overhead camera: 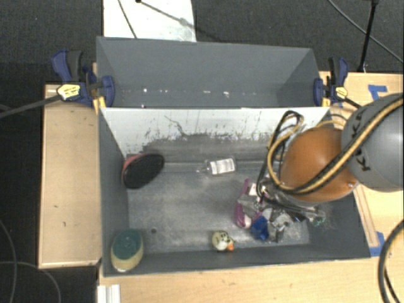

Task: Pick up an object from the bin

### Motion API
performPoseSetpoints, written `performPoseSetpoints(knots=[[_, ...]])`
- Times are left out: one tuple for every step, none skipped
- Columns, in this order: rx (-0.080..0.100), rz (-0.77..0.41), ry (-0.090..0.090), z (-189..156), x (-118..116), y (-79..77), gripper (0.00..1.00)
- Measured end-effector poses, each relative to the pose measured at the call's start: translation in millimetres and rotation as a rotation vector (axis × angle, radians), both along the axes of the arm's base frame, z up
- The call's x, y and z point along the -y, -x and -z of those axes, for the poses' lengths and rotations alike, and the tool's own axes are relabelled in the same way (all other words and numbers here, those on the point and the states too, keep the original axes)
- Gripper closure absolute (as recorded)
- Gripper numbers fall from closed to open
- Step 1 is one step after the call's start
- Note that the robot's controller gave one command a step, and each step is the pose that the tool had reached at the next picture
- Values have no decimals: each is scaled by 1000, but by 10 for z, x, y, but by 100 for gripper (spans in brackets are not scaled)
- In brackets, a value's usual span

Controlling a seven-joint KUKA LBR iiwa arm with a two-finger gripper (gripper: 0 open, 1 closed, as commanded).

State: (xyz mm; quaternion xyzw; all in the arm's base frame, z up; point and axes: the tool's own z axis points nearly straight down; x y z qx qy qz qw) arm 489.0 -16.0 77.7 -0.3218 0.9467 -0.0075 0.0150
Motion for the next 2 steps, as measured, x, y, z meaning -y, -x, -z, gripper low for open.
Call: performPoseSetpoints(knots=[[-12, -396, 10, 16, -299, -25, 100], [-22, -554, 6, -1836, -447, -128, 100]])
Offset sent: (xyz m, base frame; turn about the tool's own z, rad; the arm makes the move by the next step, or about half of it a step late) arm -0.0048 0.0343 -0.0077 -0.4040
